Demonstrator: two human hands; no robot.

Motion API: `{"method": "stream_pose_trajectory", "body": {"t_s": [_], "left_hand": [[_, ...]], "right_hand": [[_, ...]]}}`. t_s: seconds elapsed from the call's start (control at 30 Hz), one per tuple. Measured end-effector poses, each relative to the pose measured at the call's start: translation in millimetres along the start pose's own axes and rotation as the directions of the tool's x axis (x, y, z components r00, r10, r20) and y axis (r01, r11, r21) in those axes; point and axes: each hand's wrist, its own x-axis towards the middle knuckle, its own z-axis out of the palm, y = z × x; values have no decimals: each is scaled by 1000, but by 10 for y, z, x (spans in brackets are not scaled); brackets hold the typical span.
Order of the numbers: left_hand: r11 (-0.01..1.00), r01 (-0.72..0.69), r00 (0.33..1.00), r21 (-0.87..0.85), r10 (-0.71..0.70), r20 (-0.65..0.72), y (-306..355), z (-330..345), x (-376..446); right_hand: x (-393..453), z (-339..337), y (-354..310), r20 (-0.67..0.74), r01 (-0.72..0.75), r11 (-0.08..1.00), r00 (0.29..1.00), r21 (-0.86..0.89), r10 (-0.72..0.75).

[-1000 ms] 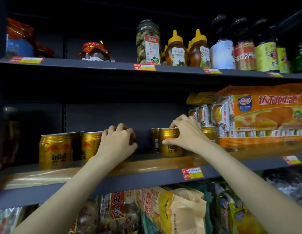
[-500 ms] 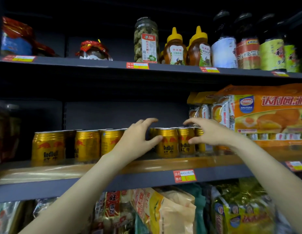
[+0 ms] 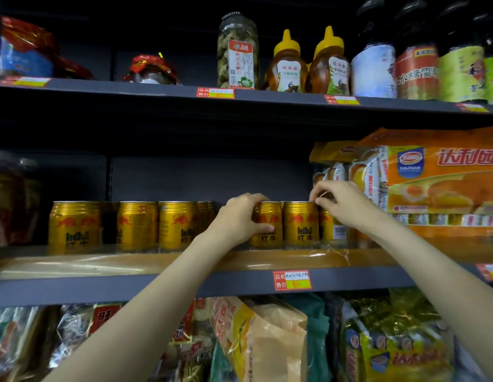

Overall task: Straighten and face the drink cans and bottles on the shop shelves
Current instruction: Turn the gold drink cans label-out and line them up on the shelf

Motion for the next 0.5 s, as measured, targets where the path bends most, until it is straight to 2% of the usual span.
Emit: {"method": "stream_pose_trajectory", "body": {"t_s": [0.13, 0.27, 0.4, 0.5], "left_hand": [[999, 15, 1000, -28, -15, 26, -20, -9, 33], [999, 14, 999, -33, -13, 36, -23, -18, 53], [1000, -11, 998, -18, 12, 63, -30, -56, 46], [999, -54, 995, 9, 54, -81, -87, -186, -17]], "right_hand": [[-43, -12, 25, 60, 51, 993, 996, 109, -58], [-59, 0, 25, 143, 63, 997, 987, 50, -69], [-41, -15, -41, 72, 74, 993, 994, 89, -80], [-16, -47, -192, 2, 143, 982, 990, 122, -144]]}}
